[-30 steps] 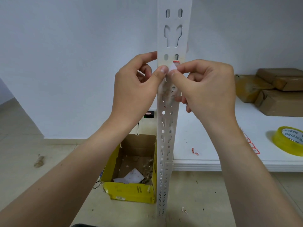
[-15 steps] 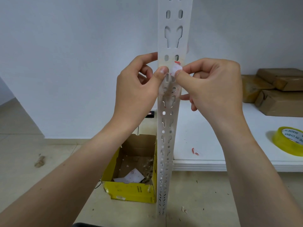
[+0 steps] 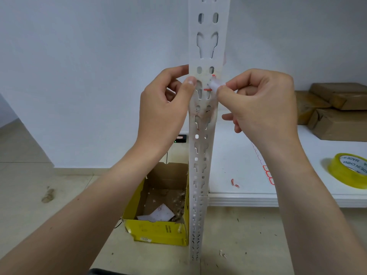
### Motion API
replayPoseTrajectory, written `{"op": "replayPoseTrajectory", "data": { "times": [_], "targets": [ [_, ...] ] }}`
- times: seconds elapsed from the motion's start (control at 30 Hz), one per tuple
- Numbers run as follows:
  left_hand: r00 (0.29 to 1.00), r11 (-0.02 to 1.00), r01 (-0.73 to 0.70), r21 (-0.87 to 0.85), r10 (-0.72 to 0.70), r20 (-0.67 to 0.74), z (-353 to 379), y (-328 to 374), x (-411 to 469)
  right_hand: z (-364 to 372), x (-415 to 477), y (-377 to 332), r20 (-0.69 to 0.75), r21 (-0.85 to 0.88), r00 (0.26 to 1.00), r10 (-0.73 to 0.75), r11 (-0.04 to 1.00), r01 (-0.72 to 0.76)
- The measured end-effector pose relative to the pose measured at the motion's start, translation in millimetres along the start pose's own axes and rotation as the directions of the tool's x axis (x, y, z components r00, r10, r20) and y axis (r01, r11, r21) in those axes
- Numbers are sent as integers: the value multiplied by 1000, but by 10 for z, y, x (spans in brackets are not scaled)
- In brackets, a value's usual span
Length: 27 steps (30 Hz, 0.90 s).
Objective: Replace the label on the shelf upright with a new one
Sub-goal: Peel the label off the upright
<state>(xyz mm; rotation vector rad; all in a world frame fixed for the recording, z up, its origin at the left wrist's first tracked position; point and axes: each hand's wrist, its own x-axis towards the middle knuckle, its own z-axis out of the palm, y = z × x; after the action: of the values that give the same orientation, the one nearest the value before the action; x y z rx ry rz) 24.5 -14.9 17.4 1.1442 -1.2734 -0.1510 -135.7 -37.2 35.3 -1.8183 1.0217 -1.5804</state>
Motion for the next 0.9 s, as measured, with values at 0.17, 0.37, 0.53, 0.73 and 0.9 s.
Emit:
{"op": "replayPoseTrajectory", "data": {
  "times": [0.17,0.37,0.53,0.73,0.9],
  "targets": [
    [1000,1000,-4,-11,4,-11,46,-3,-10,-57,7,28,35,-21,999,-4,1000,5],
    [999,1000,-15,-9,14,-31,73,2,-7,-73,2,12,49,-26,998,-32,999,33],
    [985,988,-152,34,154,-77,65,80,-66,-87,-26,-27,134,-39,988,-69,996,75],
    [945,934,-326,143,327,17,42,86,-93,-185,-6,-51,172,-91,978,-114,987,132],
    [950,938,-310,153,311,18,49,39,-88,-161,1,-39,206,-146,964,-166,969,198]
  ]
}}
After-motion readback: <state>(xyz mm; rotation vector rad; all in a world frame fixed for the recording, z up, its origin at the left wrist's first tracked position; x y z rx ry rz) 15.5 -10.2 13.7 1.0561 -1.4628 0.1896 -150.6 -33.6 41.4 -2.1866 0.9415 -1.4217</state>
